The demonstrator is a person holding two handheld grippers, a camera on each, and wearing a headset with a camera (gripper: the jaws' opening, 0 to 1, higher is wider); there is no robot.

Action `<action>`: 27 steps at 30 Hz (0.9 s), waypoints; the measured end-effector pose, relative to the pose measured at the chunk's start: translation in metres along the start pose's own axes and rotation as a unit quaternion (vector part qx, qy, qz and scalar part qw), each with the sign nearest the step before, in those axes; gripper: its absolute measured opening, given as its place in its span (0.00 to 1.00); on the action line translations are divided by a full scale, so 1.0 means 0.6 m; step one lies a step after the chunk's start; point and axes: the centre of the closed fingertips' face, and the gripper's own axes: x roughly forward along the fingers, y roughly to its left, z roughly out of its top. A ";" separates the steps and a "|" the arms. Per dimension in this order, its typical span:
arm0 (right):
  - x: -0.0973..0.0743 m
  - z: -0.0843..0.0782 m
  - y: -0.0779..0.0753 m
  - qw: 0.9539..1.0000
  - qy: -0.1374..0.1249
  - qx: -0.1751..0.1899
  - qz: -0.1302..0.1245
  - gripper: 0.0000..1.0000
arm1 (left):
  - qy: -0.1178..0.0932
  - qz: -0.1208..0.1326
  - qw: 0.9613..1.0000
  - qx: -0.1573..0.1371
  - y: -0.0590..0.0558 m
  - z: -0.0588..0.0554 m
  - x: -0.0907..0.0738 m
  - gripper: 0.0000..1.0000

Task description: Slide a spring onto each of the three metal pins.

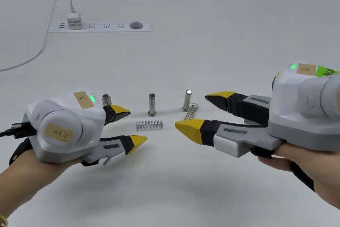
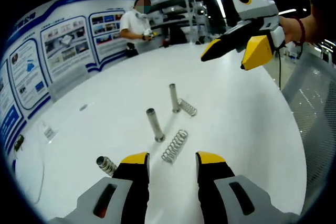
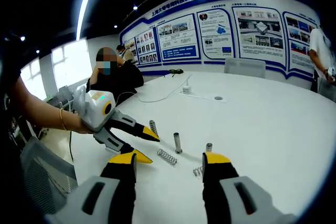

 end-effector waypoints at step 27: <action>-0.009 -0.027 -0.025 0.999 0.010 0.037 -0.028 0.51 | 0.017 -0.034 0.999 0.007 -0.006 -0.009 0.031 0.12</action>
